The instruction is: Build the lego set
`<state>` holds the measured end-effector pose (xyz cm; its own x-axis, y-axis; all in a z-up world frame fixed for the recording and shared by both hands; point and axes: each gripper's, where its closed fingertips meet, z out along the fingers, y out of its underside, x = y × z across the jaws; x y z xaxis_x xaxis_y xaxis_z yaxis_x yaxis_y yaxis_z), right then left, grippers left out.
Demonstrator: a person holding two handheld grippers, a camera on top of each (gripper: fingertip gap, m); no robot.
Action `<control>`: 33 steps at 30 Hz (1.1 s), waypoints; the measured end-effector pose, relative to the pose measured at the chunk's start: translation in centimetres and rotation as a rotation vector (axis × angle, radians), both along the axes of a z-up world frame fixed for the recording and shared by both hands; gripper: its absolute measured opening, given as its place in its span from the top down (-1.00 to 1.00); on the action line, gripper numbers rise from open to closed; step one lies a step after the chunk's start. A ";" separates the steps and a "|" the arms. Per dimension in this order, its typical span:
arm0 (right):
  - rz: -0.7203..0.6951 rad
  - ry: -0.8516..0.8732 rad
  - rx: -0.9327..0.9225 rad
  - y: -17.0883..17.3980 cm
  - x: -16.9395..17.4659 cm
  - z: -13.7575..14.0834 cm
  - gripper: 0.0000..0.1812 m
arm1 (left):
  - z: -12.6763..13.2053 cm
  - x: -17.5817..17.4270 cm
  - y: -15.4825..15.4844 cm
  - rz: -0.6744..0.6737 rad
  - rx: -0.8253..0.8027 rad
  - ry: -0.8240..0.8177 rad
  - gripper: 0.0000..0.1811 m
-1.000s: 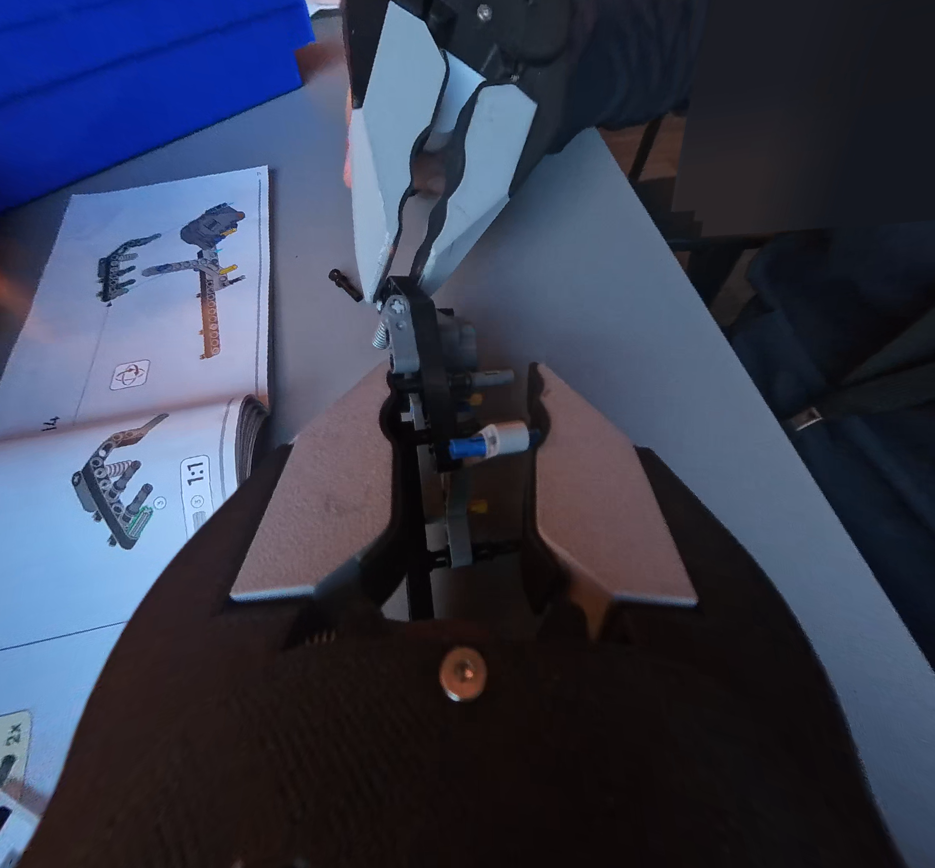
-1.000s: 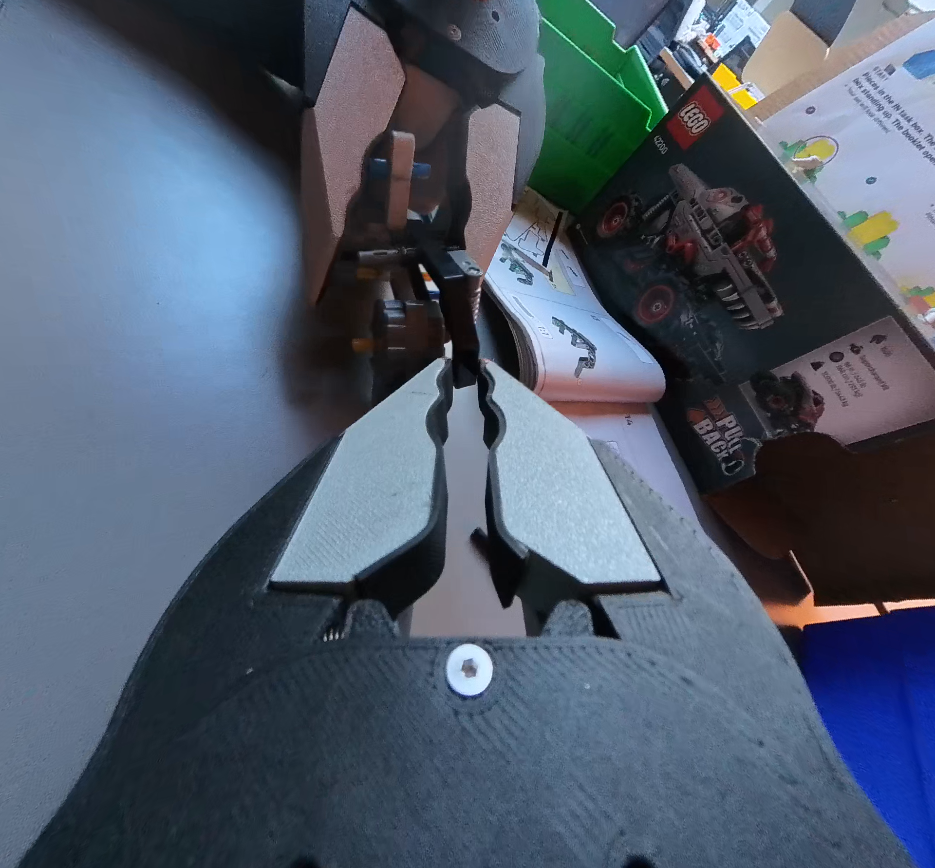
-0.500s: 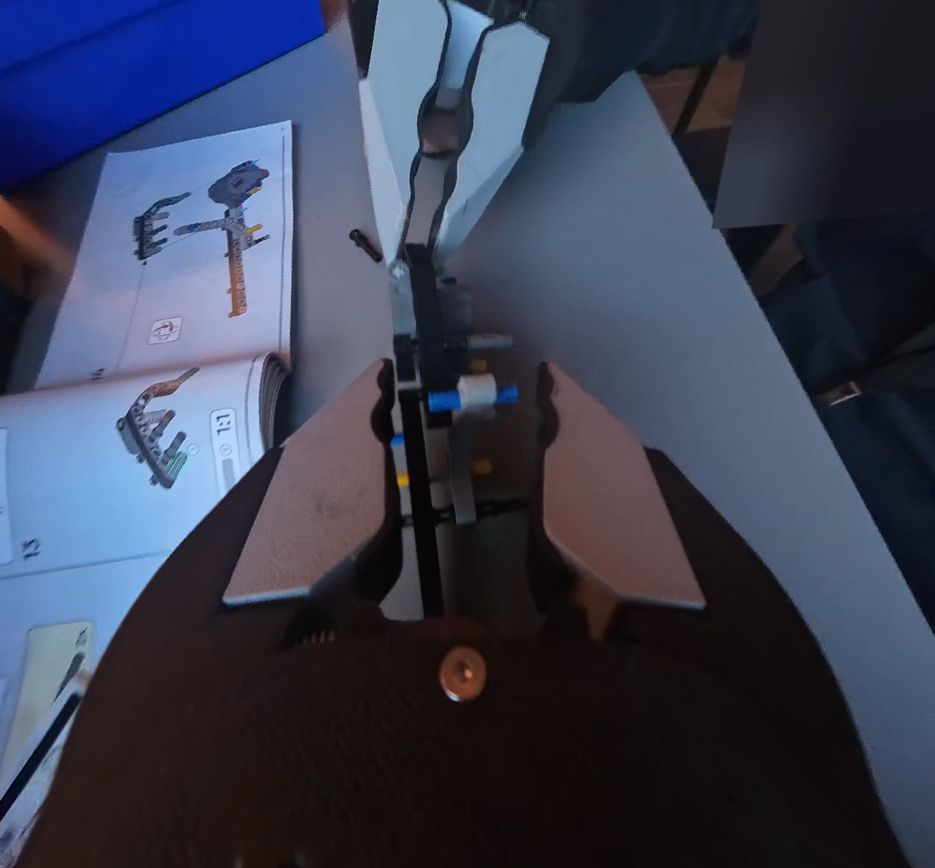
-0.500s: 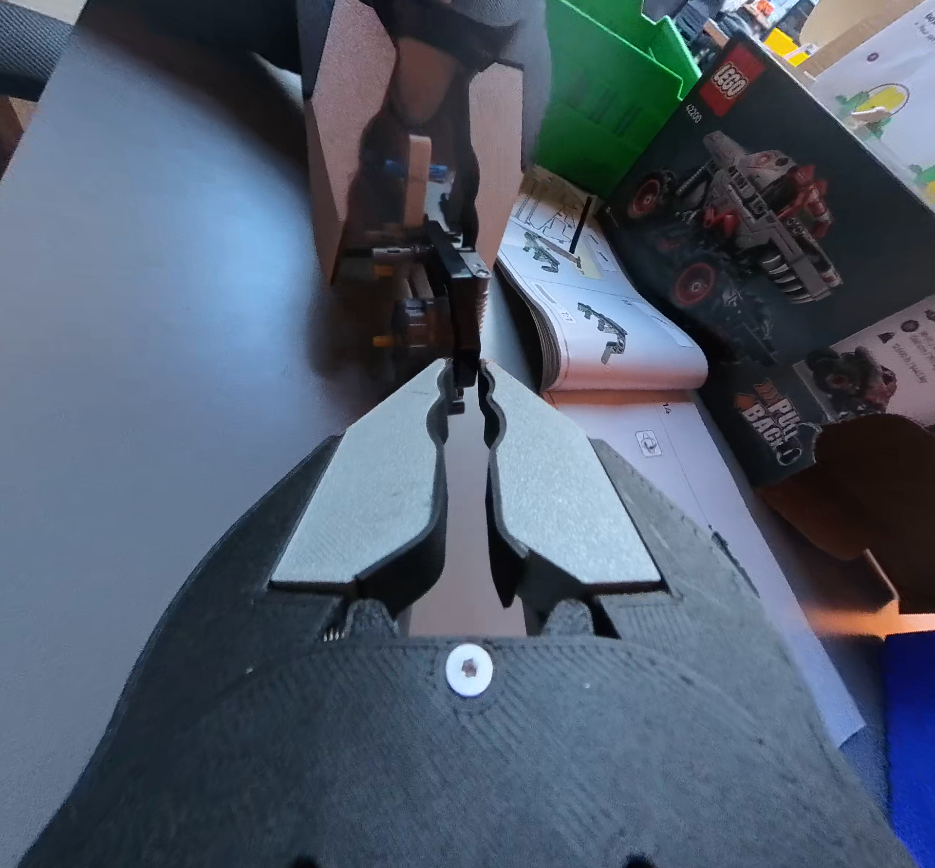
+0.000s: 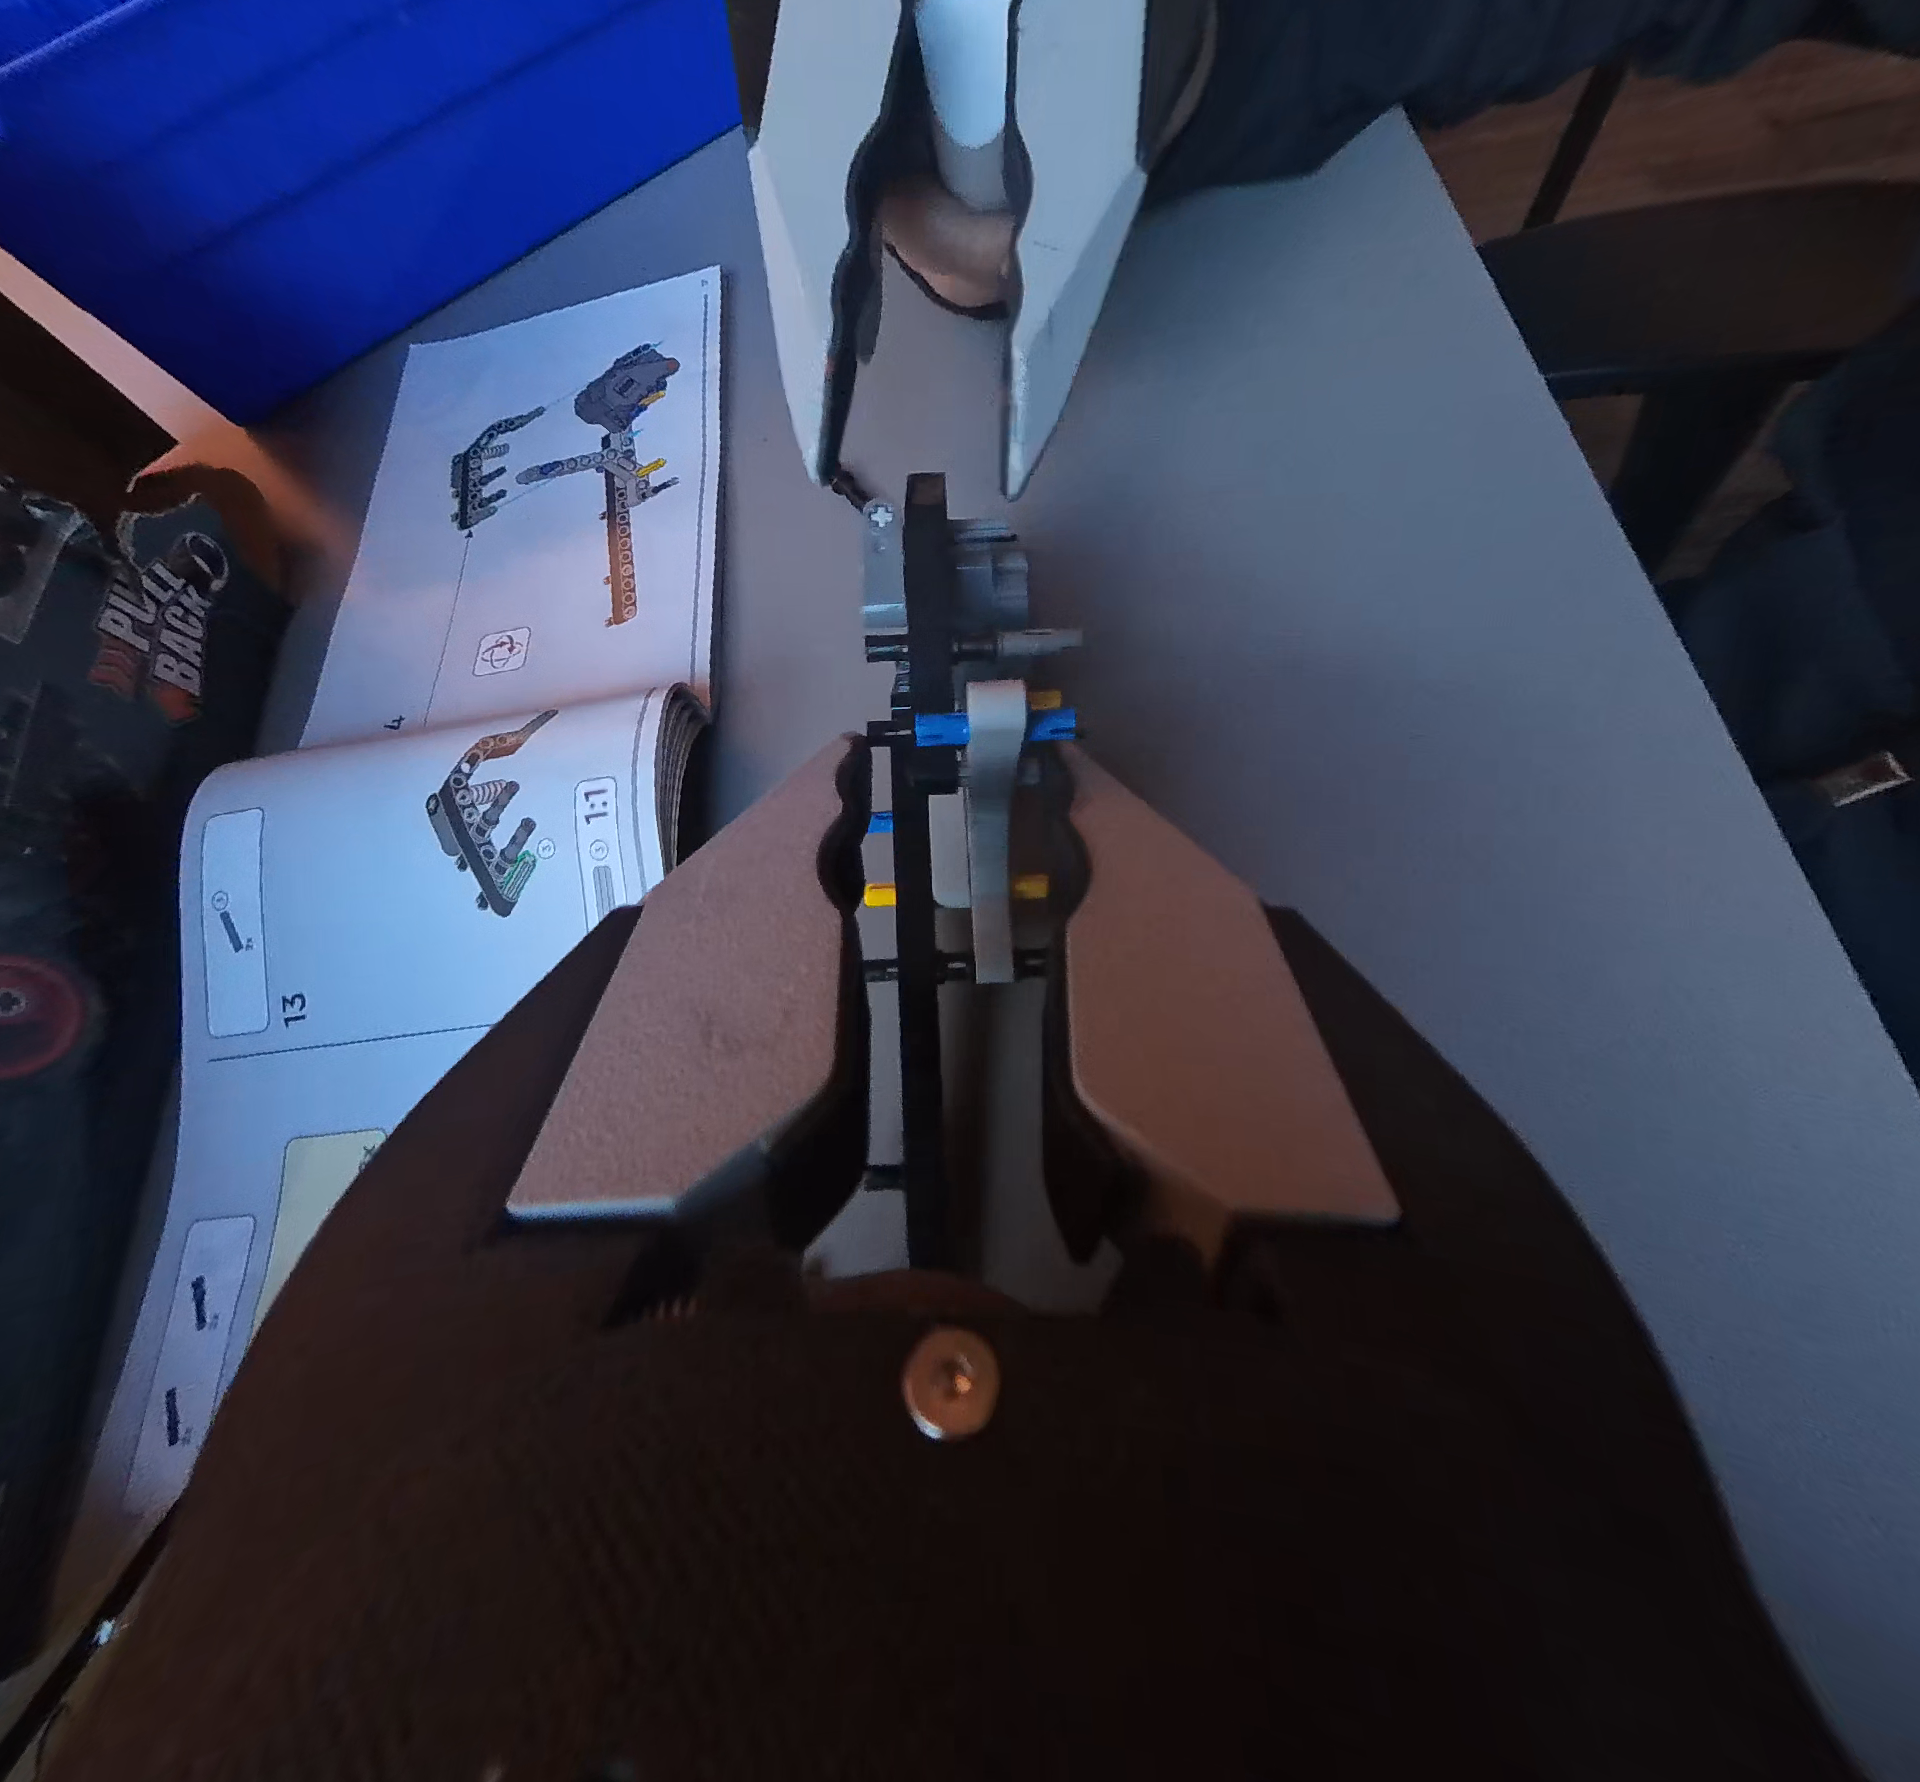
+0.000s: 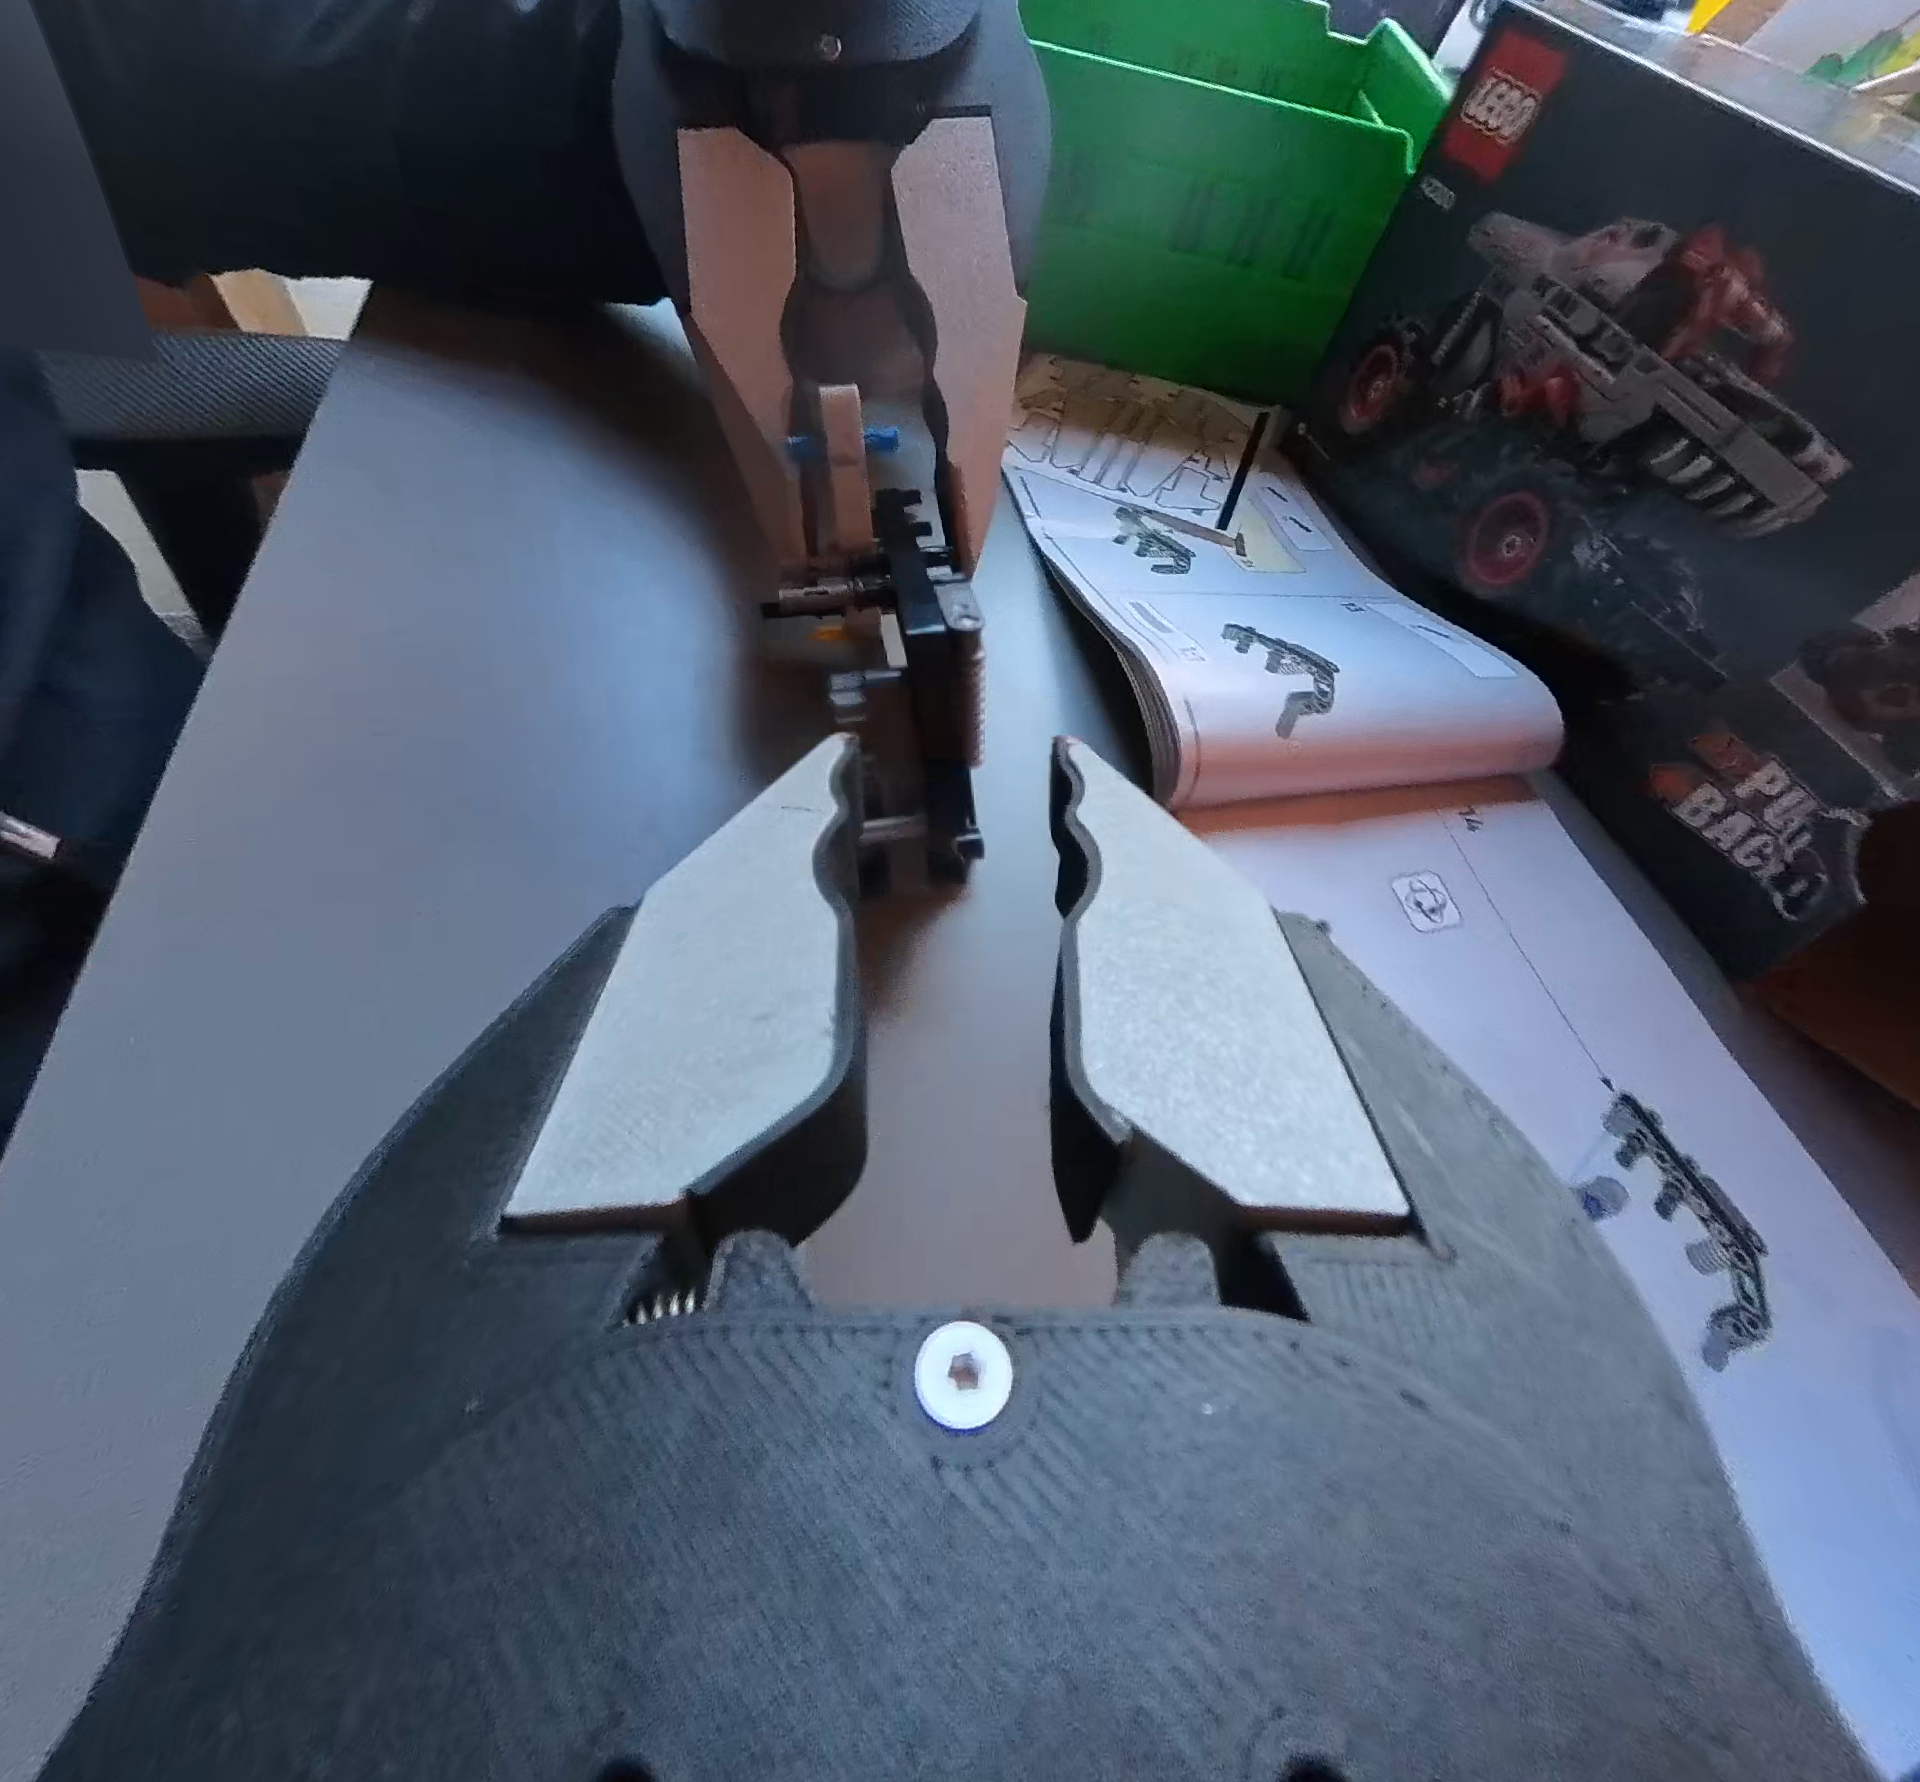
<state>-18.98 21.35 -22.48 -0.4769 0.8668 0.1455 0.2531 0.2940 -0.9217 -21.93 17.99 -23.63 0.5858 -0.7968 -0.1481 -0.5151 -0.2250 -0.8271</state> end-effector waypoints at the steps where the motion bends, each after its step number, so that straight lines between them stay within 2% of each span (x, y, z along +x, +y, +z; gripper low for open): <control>1: 0.003 -0.004 -0.001 -0.2 -0.1 0.0 0.63 | 0.0 0.1 0.0 -0.001 0.005 0.003 0.67; 6: -0.048 -0.006 0.009 -0.3 -1.2 0.0 0.67 | 0.0 0.2 0.5 0.029 0.039 0.038 0.68; 9: -0.043 -0.006 0.016 -0.5 -1.2 -0.1 0.77 | 0.2 -0.2 0.7 0.058 0.060 0.061 0.67; 11: -0.055 0.006 0.036 -0.3 -1.2 -0.1 0.79 | 1.1 -0.4 0.7 0.067 0.114 0.055 0.54; 16: -0.070 0.008 0.045 0.0 -1.3 -0.1 0.79 | 2.6 -0.8 -0.2 0.060 0.154 0.024 0.69; 22: -0.068 0.006 0.045 -0.1 -1.3 -0.1 0.79 | 1.0 -0.4 0.1 0.066 0.099 0.063 0.75; 23: -0.068 0.005 0.045 -0.2 -1.3 -0.1 0.79 | 1.0 -0.3 0.2 0.064 0.109 0.065 0.82; 28: -0.098 0.000 0.042 0.3 -1.4 -0.1 0.79 | 1.0 -0.4 0.7 0.085 0.150 0.066 0.92; 33: -0.112 -0.003 0.030 0.4 -1.5 -0.1 0.79 | 0.9 -0.5 0.9 0.092 0.160 0.072 0.94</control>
